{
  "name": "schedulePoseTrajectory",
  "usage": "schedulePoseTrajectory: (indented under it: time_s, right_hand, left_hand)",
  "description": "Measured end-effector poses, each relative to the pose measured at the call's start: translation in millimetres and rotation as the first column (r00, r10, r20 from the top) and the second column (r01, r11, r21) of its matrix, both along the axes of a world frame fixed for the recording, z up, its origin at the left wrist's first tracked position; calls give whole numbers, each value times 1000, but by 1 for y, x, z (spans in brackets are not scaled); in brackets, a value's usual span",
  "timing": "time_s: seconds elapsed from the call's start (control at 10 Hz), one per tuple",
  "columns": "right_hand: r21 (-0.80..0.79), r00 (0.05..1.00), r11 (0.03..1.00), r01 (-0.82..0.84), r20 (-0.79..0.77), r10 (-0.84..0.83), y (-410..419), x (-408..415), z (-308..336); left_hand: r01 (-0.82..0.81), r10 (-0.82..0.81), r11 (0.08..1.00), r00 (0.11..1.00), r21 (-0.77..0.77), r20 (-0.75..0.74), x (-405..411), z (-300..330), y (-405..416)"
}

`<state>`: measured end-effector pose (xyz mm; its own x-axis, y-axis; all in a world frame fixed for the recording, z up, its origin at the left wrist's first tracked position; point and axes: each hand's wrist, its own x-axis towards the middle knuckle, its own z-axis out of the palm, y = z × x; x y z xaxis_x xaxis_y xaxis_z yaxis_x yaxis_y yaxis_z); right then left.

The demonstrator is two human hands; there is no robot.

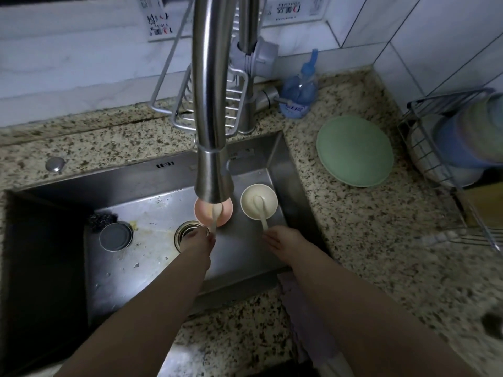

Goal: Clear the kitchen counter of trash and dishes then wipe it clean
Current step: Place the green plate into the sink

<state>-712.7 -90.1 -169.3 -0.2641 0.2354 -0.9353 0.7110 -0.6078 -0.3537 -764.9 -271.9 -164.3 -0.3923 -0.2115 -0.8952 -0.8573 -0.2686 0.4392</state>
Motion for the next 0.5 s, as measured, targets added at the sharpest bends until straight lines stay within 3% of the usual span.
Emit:
schedulePoseTrajectory:
  time_s: [0.1,0.3,0.5]
  right_hand:
    - [57,999,998,-11,-40,13,1,2,34]
    - [14,973,990,141,-187,-135,8,3,95]
    - [37,943,978,207,-275,-189,12,13,144]
  left_hand:
    - [103,-103,995,993,4,-59,1,27,6]
    - [334,-339,940,912,-61,-230,-7,82,28]
    - [402,-385,915,887,20,-255,-12,111,40]
